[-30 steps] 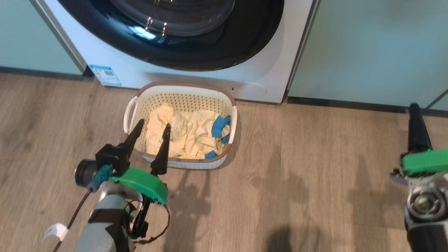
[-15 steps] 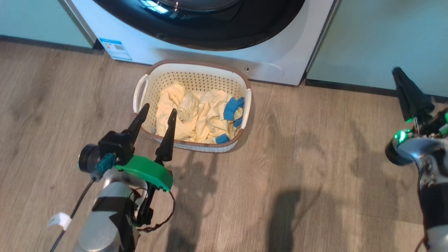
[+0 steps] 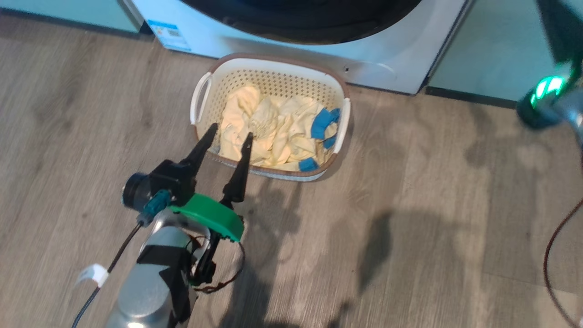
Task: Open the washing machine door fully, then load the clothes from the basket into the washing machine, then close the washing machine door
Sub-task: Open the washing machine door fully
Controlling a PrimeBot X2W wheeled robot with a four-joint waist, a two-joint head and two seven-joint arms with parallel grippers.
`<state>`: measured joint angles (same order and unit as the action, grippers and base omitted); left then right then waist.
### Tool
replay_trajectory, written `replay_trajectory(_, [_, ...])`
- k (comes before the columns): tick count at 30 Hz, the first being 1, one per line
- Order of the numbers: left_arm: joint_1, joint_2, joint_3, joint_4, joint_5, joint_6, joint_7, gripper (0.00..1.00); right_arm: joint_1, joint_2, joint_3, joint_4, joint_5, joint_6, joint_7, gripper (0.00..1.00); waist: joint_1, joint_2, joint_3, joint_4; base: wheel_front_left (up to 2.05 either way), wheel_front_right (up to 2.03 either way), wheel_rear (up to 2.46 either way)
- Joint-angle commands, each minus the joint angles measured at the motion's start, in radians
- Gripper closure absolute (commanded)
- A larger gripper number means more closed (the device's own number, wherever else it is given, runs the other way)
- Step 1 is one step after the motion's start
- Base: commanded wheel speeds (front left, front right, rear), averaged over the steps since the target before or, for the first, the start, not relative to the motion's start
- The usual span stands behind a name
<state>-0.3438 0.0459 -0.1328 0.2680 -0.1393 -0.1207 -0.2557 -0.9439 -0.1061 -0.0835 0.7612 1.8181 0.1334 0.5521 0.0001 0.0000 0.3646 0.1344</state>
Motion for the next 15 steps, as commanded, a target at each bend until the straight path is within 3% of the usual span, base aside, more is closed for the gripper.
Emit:
replay_trajectory(1, [-0.041, 0.012, 0.025, -0.038, -0.002, -0.003, -0.006, 0.0, -0.08, -0.009, 0.024, -0.006, 0.008, -0.003, 0.005, 1.0, -0.0001, 0.0, 0.018, 0.019, 0.0, 0.0, 0.0])
replay_trajectory(15, [-0.064, 0.005, -0.031, -0.048, -0.035, -0.003, -0.006, 0.0, -0.382, -0.052, 0.128, 0.213, -0.036, -0.003, 0.043, 1.0, -0.0001, 0.0, 0.076, 0.1, 0.0, 0.0, 0.0])
